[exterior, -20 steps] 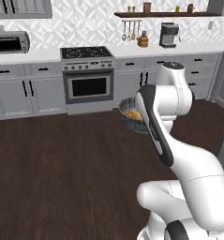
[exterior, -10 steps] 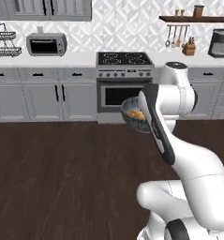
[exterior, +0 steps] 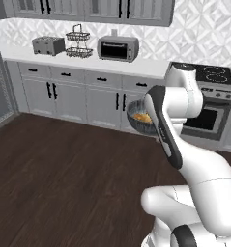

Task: Pick the chicken drumstick and sweet potato from their plates and place them in the bowl. Then put the bowl in the fridge.

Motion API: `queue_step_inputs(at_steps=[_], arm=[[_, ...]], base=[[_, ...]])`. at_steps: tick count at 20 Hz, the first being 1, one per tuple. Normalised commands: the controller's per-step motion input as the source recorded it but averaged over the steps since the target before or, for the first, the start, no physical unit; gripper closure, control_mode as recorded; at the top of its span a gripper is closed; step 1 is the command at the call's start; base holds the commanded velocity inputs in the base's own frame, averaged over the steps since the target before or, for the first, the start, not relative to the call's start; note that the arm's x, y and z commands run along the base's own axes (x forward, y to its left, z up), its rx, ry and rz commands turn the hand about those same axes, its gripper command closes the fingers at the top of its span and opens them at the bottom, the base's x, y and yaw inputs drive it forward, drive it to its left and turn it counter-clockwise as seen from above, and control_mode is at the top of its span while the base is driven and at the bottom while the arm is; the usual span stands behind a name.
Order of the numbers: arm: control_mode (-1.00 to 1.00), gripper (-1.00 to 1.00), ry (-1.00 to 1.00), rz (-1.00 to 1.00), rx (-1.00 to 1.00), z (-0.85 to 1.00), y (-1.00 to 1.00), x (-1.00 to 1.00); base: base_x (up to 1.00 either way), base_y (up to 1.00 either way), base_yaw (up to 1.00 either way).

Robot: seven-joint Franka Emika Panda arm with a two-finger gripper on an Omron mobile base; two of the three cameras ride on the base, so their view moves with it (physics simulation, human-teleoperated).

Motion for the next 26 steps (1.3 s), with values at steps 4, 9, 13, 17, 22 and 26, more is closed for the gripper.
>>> queue_step_inputs(at_steps=[4, 9, 13, 17, 22, 26], arm=[[1.0, 1.0, 0.0, 0.0, 0.0, 0.0, 0.0, 0.0], [1.0, 1.0, 0.0, 0.0, 0.0, 0.0, 0.0, 0.0], [1.0, 1.0, 0.0, 0.0, 0.0, 0.0, 0.0, 0.0], [1.0, 1.0, 0.0, 0.0, 0.0, 0.0, 0.0, 0.0], [1.0, 1.0, 0.0, 0.0, 0.0, 0.0, 0.0, 0.0], [1.0, 1.0, 0.0, 0.0, 0.0, 0.0, 0.0, 0.0]], base=[[1.0, 0.0, 0.58], [1.0, 0.0, 0.59], [1.0, 0.0, 0.67], [0.93, 0.0, 0.7], [1.0, -0.04, 0.65], [0.98, -0.57, 0.31]])
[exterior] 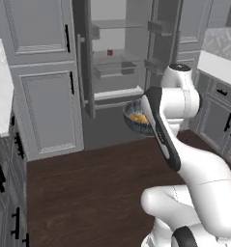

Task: Pick the chicken drumstick and sweet potato from their plates and place them in the bowl. Then put the bowl in the fridge.

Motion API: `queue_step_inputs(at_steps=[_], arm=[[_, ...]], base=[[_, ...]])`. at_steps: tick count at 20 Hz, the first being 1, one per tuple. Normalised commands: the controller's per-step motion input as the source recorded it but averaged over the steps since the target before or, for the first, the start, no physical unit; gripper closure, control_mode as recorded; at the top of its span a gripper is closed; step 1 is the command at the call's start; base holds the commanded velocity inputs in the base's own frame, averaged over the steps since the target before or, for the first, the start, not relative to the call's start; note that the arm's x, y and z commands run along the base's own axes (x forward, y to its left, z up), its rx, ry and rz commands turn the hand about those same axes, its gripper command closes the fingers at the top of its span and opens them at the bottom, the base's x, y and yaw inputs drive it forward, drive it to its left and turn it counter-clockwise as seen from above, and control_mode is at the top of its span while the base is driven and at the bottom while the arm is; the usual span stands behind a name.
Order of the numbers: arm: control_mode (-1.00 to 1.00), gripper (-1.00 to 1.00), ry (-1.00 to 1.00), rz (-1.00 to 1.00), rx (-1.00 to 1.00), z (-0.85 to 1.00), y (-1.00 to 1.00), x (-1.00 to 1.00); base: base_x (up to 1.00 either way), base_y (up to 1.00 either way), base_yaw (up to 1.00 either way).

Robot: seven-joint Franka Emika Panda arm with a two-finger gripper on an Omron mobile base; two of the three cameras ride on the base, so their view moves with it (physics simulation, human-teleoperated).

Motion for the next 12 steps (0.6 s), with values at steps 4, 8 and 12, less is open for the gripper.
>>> queue_step_inputs(at_steps=[4, 8, 12], arm=[[1.0, 1.0, 0.0, 0.0, 0.0, 0.0, 0.0, 0.0], [1.0, 1.0, 0.0, 0.0, 0.0, 0.0, 0.0, 0.0], [1.0, 1.0, 0.0, 0.0, 0.0, 0.0, 0.0, 0.0]], base=[[0.63, -0.79, 0.2], [0.51, -0.75, 0.19], [0.76, -0.48, 0.17]])
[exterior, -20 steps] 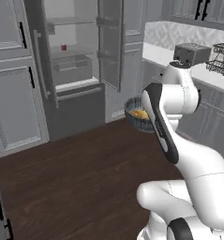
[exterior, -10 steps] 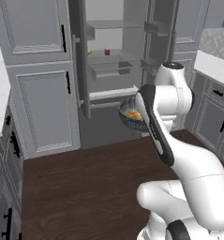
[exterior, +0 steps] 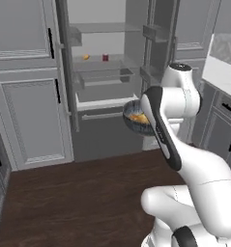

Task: Pick the chicken drumstick and sweet potato from their plates and place them in the bowl. Then put the bowl in the fridge.

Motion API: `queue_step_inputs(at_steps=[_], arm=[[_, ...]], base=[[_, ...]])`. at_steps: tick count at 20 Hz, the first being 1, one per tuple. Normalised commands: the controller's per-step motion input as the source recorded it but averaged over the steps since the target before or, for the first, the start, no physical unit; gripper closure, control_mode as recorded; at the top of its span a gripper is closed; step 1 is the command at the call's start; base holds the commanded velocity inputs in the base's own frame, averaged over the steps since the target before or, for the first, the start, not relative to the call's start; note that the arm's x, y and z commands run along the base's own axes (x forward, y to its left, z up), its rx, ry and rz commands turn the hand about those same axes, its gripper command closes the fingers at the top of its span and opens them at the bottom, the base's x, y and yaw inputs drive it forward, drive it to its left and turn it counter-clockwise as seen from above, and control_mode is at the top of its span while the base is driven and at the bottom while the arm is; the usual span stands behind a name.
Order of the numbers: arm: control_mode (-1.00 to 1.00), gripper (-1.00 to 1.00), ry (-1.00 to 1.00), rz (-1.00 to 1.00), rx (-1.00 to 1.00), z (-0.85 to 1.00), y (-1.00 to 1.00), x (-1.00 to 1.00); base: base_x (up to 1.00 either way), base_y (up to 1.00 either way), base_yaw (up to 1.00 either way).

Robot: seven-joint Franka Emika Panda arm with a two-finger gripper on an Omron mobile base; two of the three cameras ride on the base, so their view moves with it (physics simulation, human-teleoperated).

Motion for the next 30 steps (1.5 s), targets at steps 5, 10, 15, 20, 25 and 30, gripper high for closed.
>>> queue_step_inputs(at_steps=[5, 10, 15, 20, 25, 30], arm=[[1.0, 1.0, 0.0, 0.0, 0.0, 0.0, 0.0, 0.0], [1.0, 1.0, 0.0, 0.0, 0.0, 0.0, 0.0, 0.0], [1.0, 1.0, 0.0, 0.0, 0.0, 0.0, 0.0, 0.0], [1.0, 1.0, 0.0, 0.0, 0.0, 0.0, 0.0, 0.0], [1.0, 1.0, 0.0, 0.0, 0.0, 0.0, 0.0, 0.0], [1.0, 1.0, 0.0, 0.0, 0.0, 0.0, 0.0, 0.0]], base=[[0.97, -0.24, 0.07], [1.0, -0.26, 0.0], [1.0, -0.55, 0.0], [0.99, -0.26, 0.0], [0.94, 0.13, -0.08], [0.8, 0.24, -0.06]])
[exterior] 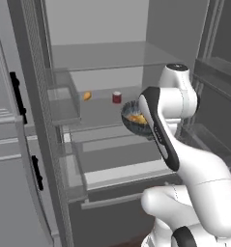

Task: Pick the chicken drumstick and sweet potato from their plates and place them in the bowl. Then put the bowl in the fridge.

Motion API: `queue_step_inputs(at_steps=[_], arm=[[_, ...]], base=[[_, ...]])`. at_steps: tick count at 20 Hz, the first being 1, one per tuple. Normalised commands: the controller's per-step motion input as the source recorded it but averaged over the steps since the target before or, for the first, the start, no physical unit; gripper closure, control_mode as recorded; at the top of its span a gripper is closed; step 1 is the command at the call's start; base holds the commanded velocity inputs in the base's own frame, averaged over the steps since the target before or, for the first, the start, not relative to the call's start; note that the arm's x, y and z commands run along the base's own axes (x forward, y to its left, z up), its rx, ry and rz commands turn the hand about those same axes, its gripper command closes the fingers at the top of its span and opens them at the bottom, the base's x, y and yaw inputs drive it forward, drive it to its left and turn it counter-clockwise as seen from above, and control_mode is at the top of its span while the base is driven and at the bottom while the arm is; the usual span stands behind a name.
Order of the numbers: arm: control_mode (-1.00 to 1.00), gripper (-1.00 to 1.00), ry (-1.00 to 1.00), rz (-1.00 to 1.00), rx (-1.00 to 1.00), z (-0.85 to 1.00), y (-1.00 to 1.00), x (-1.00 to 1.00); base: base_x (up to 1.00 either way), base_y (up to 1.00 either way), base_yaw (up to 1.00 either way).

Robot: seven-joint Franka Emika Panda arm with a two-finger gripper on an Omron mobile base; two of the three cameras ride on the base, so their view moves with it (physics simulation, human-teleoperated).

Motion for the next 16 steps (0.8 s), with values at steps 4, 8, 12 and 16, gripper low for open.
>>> queue_step_inputs(at_steps=[4, 8, 12, 16], arm=[[1.0, 1.0, 0.0, 0.0, 0.0, 0.0, 0.0, 0.0], [1.0, 1.0, 0.0, 0.0, 0.0, 0.0, 0.0, 0.0], [1.0, 1.0, 0.0, 0.0, 0.0, 0.0, 0.0, 0.0], [1.0, 1.0, 0.0, 0.0, 0.0, 0.0, 0.0, 0.0]], base=[[0.59, 0.08, 0.14], [0.58, 0.0, 0.29], [0.57, 0.0, 0.1], [0.4, 0.0, 0.0]])
